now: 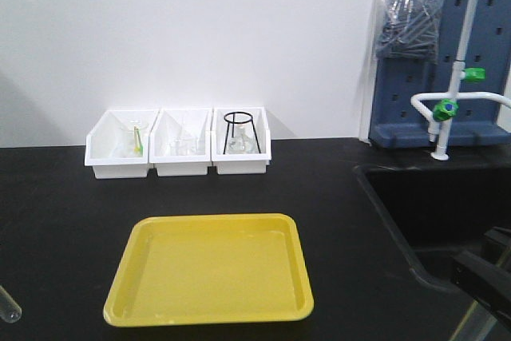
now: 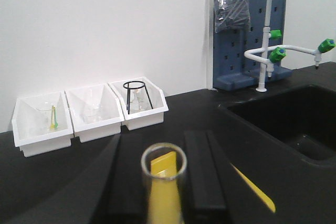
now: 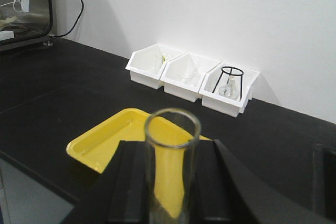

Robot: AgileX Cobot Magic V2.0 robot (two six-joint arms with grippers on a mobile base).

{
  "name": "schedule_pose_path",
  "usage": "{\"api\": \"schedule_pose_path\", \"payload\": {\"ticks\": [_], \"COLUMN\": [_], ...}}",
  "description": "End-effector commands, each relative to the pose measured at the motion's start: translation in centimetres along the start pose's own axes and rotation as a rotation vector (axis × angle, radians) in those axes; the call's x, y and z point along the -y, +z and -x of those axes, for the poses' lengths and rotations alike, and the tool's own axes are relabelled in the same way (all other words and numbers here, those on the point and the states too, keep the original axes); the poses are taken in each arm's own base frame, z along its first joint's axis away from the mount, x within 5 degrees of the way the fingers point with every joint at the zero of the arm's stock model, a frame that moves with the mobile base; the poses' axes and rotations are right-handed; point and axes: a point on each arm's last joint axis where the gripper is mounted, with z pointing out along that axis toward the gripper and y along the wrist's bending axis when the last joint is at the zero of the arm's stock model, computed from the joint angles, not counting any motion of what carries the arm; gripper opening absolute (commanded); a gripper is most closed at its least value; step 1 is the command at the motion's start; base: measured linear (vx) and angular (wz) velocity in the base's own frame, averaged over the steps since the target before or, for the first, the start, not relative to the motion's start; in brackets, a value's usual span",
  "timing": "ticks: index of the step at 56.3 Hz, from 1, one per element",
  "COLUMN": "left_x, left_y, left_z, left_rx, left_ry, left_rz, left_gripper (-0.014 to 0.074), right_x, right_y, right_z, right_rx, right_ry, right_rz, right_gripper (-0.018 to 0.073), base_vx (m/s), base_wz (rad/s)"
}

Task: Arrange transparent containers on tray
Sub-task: 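Move both grippers with their tubes over the yellow tray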

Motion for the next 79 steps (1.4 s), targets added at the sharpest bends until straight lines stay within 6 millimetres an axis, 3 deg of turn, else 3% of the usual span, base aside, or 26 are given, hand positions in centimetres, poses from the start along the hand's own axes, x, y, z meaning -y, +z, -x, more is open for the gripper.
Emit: {"api": "schedule_pose_path", "payload": {"ticks": [1, 79], "left_x": [0.33, 0.33], "left_y": [-0.18, -0.18], "left_z": [1.75, 1.75], "left_rx": [0.110, 0.110], "left_ry": [-0.006, -0.006], "left_rz": [-0.029, -0.029], "left_gripper": [0.0111, 0.0111], "right_x": [0.20, 0.20], "right_y": [-0.26, -0.26], "right_z": [1.59, 1.59], "right_rx": [0.108, 0.108], "right_ry": [-0.016, -0.016], "right_rz": [-0.011, -0.011], "right_gripper": [-0.0011, -0.0011], "base_vx": [0.26, 0.17], "base_wz": [0.14, 0.06]}}
